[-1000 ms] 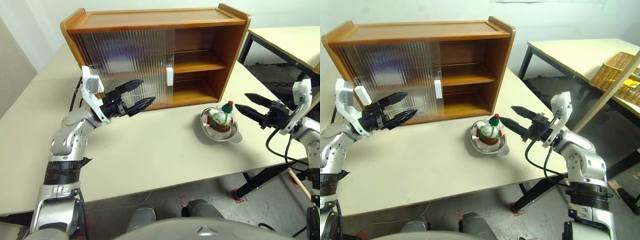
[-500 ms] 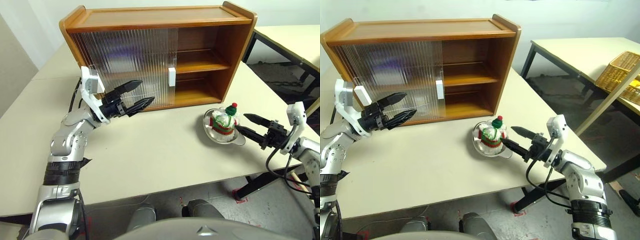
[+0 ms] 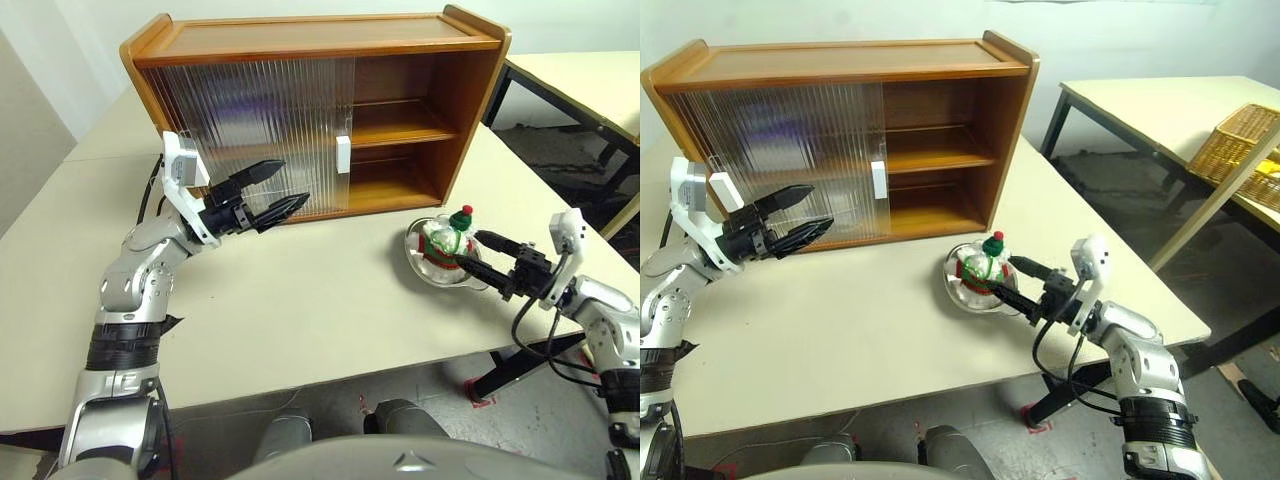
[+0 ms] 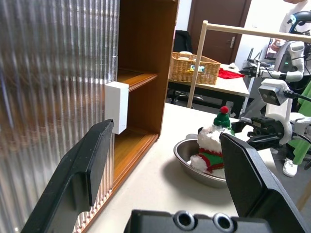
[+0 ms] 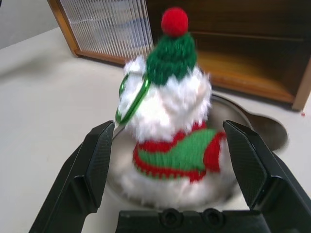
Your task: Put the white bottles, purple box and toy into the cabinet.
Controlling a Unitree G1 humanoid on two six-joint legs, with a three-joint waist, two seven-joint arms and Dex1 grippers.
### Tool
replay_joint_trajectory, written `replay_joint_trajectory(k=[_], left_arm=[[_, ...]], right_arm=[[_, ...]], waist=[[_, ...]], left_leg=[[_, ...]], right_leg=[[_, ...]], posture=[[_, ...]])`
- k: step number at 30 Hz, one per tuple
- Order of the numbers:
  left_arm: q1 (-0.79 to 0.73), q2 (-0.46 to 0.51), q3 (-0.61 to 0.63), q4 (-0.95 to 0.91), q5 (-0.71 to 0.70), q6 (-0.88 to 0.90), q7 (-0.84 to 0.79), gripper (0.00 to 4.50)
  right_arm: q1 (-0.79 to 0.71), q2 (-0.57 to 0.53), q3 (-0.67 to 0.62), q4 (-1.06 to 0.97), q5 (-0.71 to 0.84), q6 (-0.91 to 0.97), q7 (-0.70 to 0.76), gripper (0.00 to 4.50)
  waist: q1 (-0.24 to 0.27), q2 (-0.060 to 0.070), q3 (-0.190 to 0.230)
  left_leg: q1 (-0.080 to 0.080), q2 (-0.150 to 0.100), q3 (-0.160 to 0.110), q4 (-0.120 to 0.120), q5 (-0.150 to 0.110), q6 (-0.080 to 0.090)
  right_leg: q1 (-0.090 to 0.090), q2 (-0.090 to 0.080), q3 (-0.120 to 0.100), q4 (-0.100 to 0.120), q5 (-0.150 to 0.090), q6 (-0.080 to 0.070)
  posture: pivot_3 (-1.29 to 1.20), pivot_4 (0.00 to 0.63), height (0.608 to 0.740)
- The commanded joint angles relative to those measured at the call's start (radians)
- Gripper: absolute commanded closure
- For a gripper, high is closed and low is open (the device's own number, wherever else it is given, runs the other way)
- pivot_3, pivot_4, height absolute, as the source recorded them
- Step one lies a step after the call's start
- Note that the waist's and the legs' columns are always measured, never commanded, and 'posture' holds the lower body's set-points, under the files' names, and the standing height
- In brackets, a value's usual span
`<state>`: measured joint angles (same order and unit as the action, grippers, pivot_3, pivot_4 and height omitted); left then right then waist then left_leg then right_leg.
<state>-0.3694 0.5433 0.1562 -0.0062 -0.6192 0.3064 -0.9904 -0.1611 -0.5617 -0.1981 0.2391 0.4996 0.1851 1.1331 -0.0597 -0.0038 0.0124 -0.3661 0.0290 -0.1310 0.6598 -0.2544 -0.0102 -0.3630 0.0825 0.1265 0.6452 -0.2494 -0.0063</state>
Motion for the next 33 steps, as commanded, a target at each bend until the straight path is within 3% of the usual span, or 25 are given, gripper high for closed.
replay_joint_trajectory(k=[1,33], left_arm=[[-0.009,0.015,0.008,-0.027,0.001,0.013,0.004,0.0],[-0.006,0.025,0.02,-0.052,-0.005,0.031,0.023,0.0]], right_arm=[[-0.017,0.009,0.025,0.022,-0.023,-0.013,-0.002,0.01],[-0.064,0.044,0.055,0.107,-0.064,-0.066,0.009,0.01]], waist=[[0.001,0.0,0.0],[0.015,0.0,0.0]], left_leg=[[0.0,0.0,0.0,0.0,0.0,0.0],[0.001,0.001,0.0,0.001,-0.001,-0.001]], right_leg=[[0.0,0.0,0.0,0.0,0.0,0.0],[0.001,0.001,0.0,0.001,0.0,0.0]], posture=[[-0.08,0.0,0.74],[-0.06,0.0,0.74]])
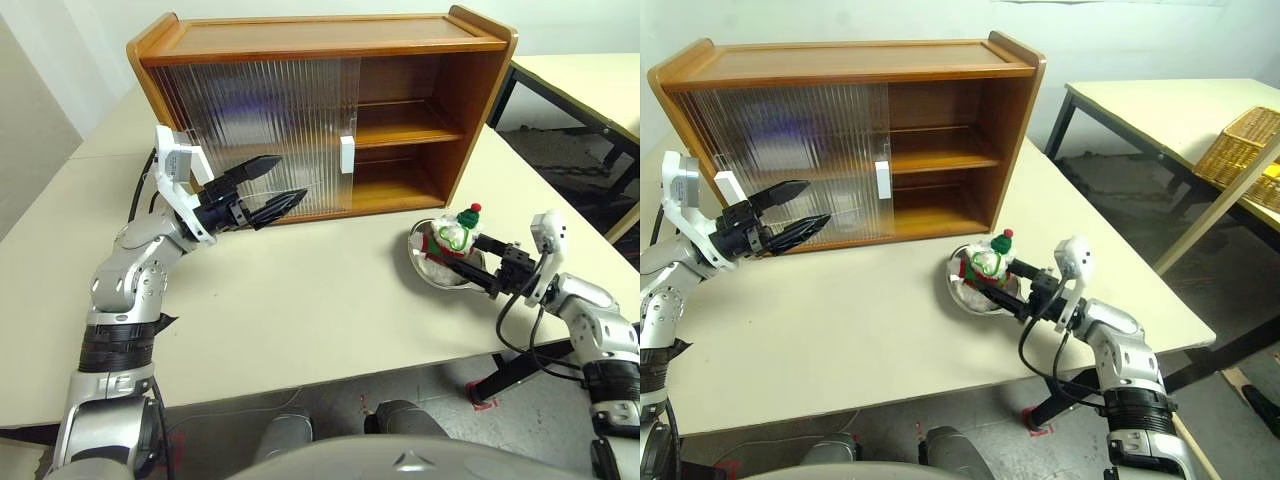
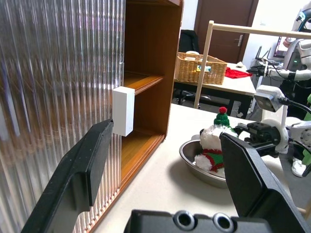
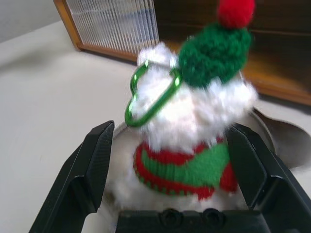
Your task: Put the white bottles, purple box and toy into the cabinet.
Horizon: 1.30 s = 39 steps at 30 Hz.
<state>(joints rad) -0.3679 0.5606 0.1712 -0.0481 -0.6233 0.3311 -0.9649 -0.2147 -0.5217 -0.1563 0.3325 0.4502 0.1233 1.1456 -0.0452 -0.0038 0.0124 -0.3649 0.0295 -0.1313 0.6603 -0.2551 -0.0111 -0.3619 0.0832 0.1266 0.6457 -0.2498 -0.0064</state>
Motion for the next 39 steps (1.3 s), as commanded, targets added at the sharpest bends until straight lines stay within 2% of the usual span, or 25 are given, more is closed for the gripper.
replay_joint_trajectory(k=[1,2,5,11,13,17,29,39], left_arm=[[-0.007,0.009,0.005,-0.01,0.0,0.006,-0.002,0.0],[-0.007,0.009,0.005,-0.009,0.0,0.005,-0.002,0.0],[-0.008,0.009,0.005,-0.009,0.001,0.004,-0.002,0.0],[-0.008,0.005,0.005,-0.011,0.001,0.002,0.001,0.0],[-0.009,0.004,0.004,-0.009,0.002,0.001,0.001,0.0],[-0.011,-0.001,0.0,-0.004,0.004,-0.002,0.0,0.0],[-0.012,-0.011,-0.006,0.014,0.009,-0.011,-0.012,0.0],[-0.005,-0.027,-0.01,0.01,0.015,-0.019,-0.011,0.0]], right_arm=[[-0.012,0.005,0.014,0.019,-0.014,-0.007,-0.003,0.01],[-0.015,0.005,0.014,0.024,-0.014,-0.009,-0.002,0.01],[-0.023,0.005,0.014,0.044,-0.012,-0.02,0.006,0.65],[-0.035,-0.002,0.009,0.097,-0.013,-0.053,0.029,2.84],[-0.04,-0.004,0.007,0.114,-0.013,-0.065,0.037,3.45],[-0.055,-0.013,-0.002,0.126,-0.006,-0.076,0.049,4.12],[-0.157,-0.088,-0.036,0.001,0.063,0.022,0.074,4.17],[-0.366,-0.078,-0.009,0.034,0.06,0.075,0.078,4.17]], waist=[[0.001,0.0,0.0],[0.001,0.0,0.0],[0.002,0.0,0.0],[0.002,0.0,0.0],[0.002,0.0,0.0],[0.002,0.0,0.0],[0.001,0.0,0.0],[0.0,0.0,0.0]], left_leg=[[0.0,0.0,0.0,0.0,0.0,0.0],[0.0,0.0,0.0,0.0,0.0,0.0],[0.0,0.0,0.0,0.0,0.0,0.0],[0.0,0.0,0.0,0.0,0.0,0.0],[0.0,0.0,0.0,0.0,0.0,0.0],[0.0,0.0,0.0,0.0,0.0,0.0],[0.0,0.0,0.001,0.0,0.0,0.0],[0.0,0.0,0.0,0.0,0.0,0.0]], right_leg=[[0.0,0.0,0.0,0.0,0.0,0.0],[0.0,0.0,0.0,0.0,0.0,0.0],[0.0,0.0,0.0,0.0,0.0,0.0],[0.0,0.0,0.0,0.0,0.0,0.0],[0.0,0.0,0.0,0.0,0.0,0.0],[0.0,0.0,0.0,0.0,0.0,0.0],[0.0,0.0,0.0,0.0,0.0,-0.001],[0.0,0.002,0.0,0.0,0.0,-0.001]], posture=[[-0.06,0.0,0.74],[-0.06,0.0,0.74],[-0.06,0.0,0.74],[-0.06,0.0,0.74],[-0.06,0.0,0.74],[-0.07,0.0,0.74],[-0.08,0.0,0.74],[-0.06,0.0,0.74]])
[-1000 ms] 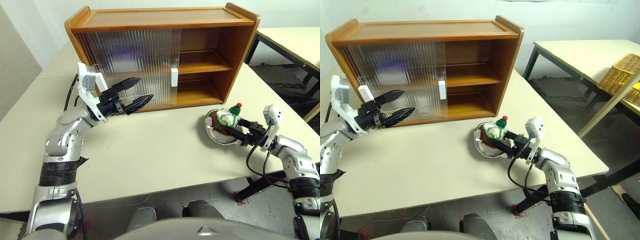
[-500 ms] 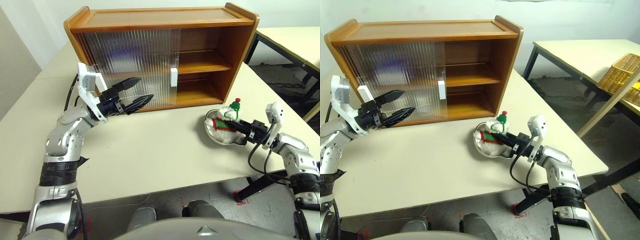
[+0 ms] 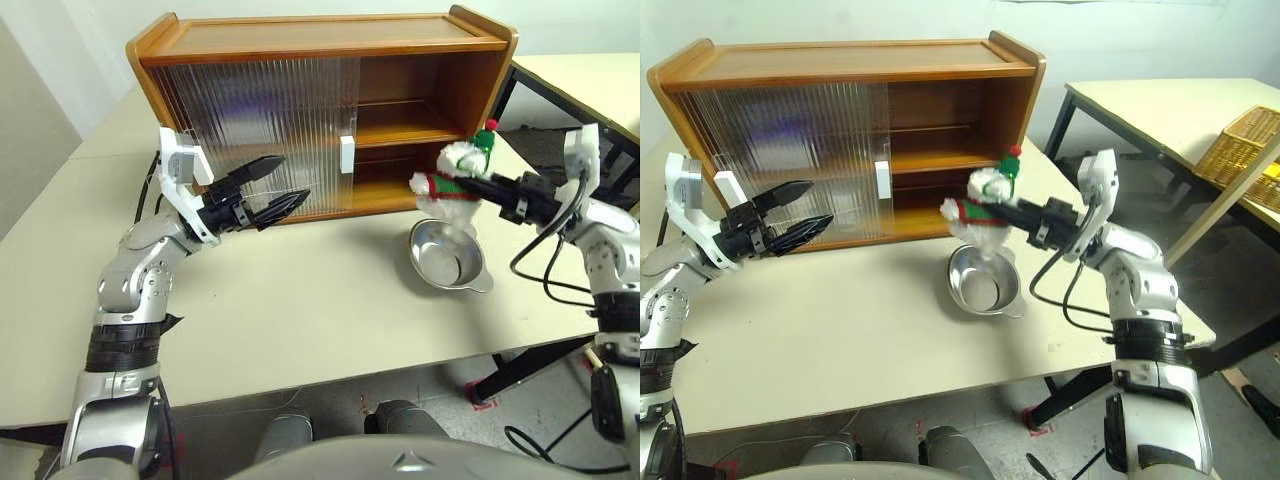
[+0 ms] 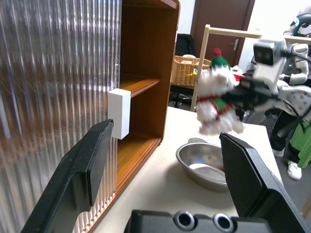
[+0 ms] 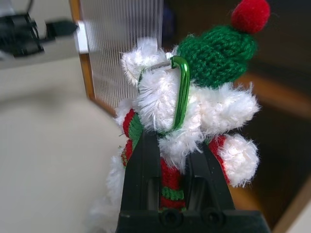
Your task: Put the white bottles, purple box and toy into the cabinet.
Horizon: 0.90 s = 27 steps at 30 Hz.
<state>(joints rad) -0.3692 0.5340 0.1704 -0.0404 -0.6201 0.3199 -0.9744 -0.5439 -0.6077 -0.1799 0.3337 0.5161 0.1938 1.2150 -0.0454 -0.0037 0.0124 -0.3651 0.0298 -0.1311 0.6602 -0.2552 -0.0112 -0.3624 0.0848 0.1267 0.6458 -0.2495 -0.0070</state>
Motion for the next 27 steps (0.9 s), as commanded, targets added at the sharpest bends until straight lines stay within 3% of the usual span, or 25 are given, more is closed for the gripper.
replay_joint_trajectory(k=[1,9,15,27], left_arm=[[-0.002,0.0,-0.007,0.002,0.012,-0.009,-0.002,0.0],[0.033,-0.001,0.005,-0.035,0.008,-0.012,0.019,0.0],[0.052,0.0,0.015,-0.057,0.005,-0.012,0.04,0.0],[0.09,0.007,0.027,-0.11,-0.011,0.003,0.079,0.0]], right_arm=[[-0.069,0.015,0.021,0.057,-0.012,0.002,0.012,4.17],[-0.34,0.081,0.066,0.417,-0.125,-0.147,0.034,4.17],[-0.506,0.131,0.065,0.671,-0.2,-0.268,0.025,4.17],[-0.64,0.167,0.058,0.87,-0.304,-0.385,-0.033,4.18]], waist=[[0.001,0.0,0.0],[0.007,0.001,0.0],[0.02,0.001,0.0],[0.045,0.002,0.001]], left_leg=[[0.0,0.0,0.0,0.0,0.0,0.0],[-0.001,0.002,-0.001,-0.001,0.0,0.0],[-0.001,0.01,-0.001,-0.002,0.0,0.0],[-0.002,0.012,-0.004,-0.003,-0.001,-0.002]], right_leg=[[0.0,0.0,0.0,0.0,0.0,0.0],[-0.003,0.0,0.0,0.001,0.001,-0.002],[-0.006,0.001,-0.001,0.002,0.006,-0.011],[-0.007,0.0,0.0,0.003,0.007,-0.016]], posture=[[-0.06,0.0,0.74],[-0.02,0.0,0.74],[0.01,0.0,0.74],[0.04,0.0,0.74]])
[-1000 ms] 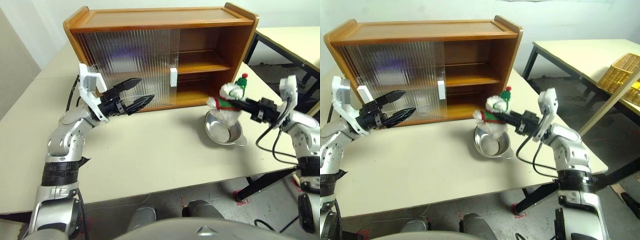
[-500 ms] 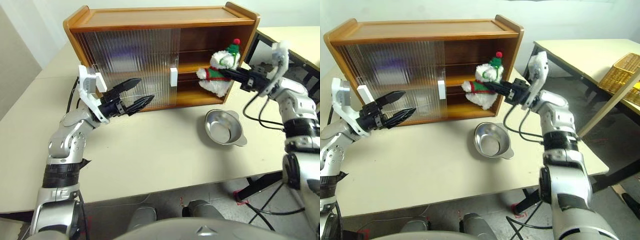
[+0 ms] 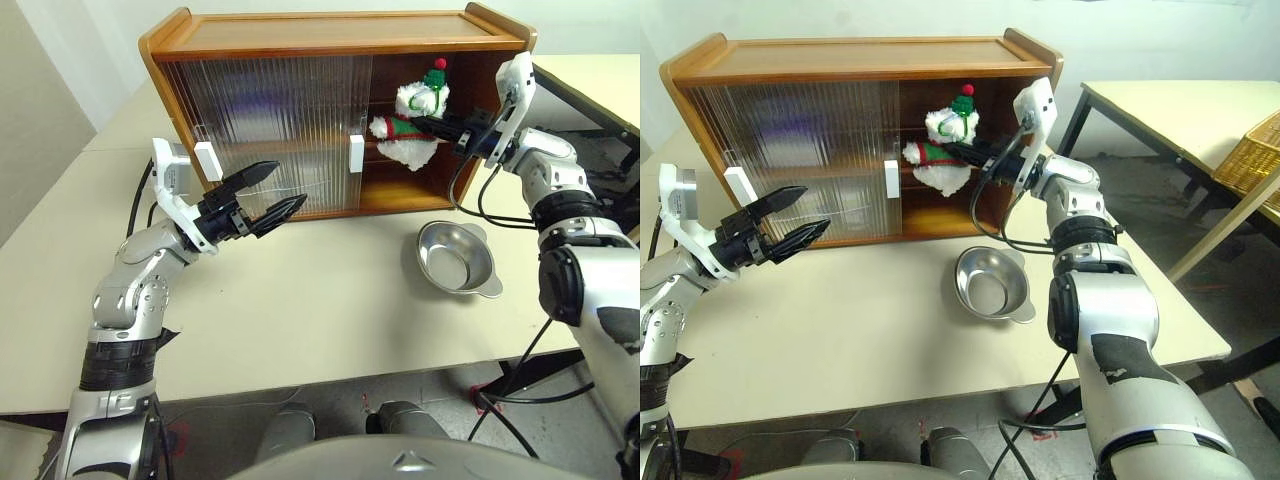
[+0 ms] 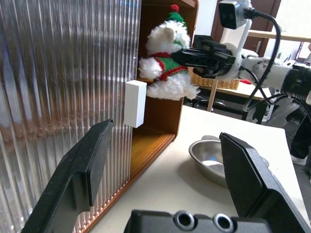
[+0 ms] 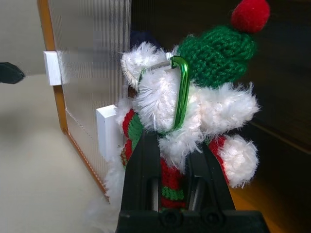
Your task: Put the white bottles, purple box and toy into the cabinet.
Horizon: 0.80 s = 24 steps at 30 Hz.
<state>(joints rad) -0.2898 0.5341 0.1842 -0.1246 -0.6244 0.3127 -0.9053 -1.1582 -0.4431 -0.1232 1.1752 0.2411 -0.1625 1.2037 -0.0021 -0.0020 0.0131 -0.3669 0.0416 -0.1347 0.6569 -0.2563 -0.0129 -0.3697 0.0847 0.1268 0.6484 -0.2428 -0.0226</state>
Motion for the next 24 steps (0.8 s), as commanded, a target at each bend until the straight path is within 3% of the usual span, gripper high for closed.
replay_joint_trajectory(k=[1,24], left_arm=[[0.012,0.007,0.014,-0.027,-0.008,0.011,0.011,0.0],[0.013,0.017,0.021,-0.02,-0.008,0.006,0.005,0.0]], right_arm=[[-0.029,0.004,0.0,0.034,-0.035,-0.034,-0.025,4.18],[-0.1,0.055,-0.008,0.134,-0.168,-0.016,-0.452,4.19]], waist=[[0.002,0.0,0.0],[0.001,0.0,0.0]], left_leg=[[0.0,0.0,0.0,0.0,0.0,0.0],[0.001,0.004,0.0,0.0,-0.001,-0.001]], right_leg=[[0.0,0.0,0.0,0.0,0.0,0.0],[-0.003,-0.001,0.0,0.001,0.0,0.002]], posture=[[0.04,0.0,0.74],[0.04,0.0,0.74]])
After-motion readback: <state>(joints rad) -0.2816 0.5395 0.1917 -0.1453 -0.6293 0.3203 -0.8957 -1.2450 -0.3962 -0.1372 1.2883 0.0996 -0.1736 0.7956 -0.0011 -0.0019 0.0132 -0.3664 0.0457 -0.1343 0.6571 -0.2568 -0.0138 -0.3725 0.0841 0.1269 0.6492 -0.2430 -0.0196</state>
